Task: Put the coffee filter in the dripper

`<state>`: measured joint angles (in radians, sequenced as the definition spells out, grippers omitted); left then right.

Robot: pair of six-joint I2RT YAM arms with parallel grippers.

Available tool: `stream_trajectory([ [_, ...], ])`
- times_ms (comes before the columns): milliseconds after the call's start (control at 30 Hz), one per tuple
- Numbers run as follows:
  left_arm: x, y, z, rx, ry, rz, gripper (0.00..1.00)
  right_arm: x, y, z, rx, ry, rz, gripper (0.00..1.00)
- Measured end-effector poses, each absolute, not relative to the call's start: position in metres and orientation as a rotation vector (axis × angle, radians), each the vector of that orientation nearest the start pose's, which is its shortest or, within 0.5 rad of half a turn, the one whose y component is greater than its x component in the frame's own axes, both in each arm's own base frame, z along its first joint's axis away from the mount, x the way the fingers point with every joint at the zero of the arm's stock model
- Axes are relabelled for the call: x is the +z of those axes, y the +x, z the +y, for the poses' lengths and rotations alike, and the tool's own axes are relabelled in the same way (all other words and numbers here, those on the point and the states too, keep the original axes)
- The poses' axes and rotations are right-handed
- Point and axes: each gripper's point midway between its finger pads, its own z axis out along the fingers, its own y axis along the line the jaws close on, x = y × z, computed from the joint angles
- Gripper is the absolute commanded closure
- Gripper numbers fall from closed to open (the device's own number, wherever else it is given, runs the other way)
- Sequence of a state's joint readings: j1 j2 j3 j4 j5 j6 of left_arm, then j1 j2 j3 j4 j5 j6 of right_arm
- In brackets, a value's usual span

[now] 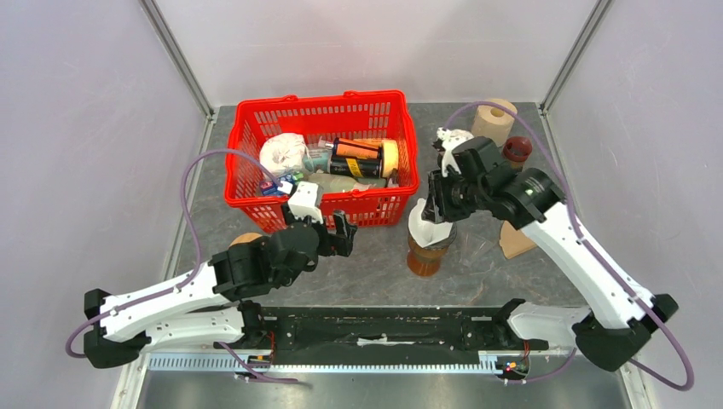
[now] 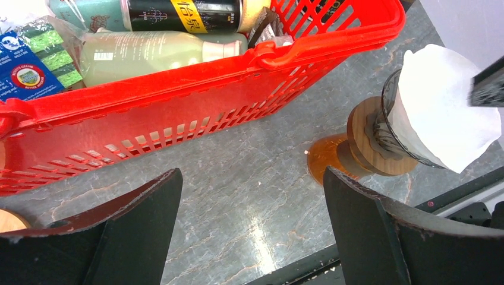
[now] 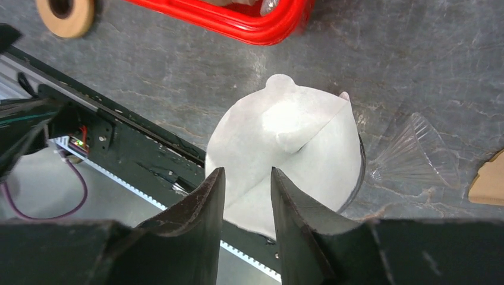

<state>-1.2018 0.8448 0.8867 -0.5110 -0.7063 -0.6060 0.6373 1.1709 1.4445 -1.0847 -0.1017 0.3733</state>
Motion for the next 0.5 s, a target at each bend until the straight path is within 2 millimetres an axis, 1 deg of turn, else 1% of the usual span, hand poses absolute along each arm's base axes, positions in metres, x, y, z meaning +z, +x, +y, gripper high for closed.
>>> stream_trajectory([
  [133, 0.25, 0.186, -0.214, -0.49, 0.14, 1.946, 0.06, 0.244, 0.207, 0.196, 0.549, -0.382, 2.525, 0.67],
  [233, 0.249, 0.185, -0.213, -0.488, 0.139, 1.948, 0.06, 0.226, 0.205, 0.192, 0.515, -0.38, 2.577, 0.69],
  [433, 0.249, 0.185, -0.211, -0.483, 0.136, 1.948, 0.06, 0.211, 0.203, 0.188, 0.468, -0.381, 2.616, 0.74],
  [500, 0.249, 0.186, -0.21, -0.48, 0.133, 1.946, 0.06, 0.205, 0.203, 0.188, 0.449, -0.387, 2.629, 0.75],
])
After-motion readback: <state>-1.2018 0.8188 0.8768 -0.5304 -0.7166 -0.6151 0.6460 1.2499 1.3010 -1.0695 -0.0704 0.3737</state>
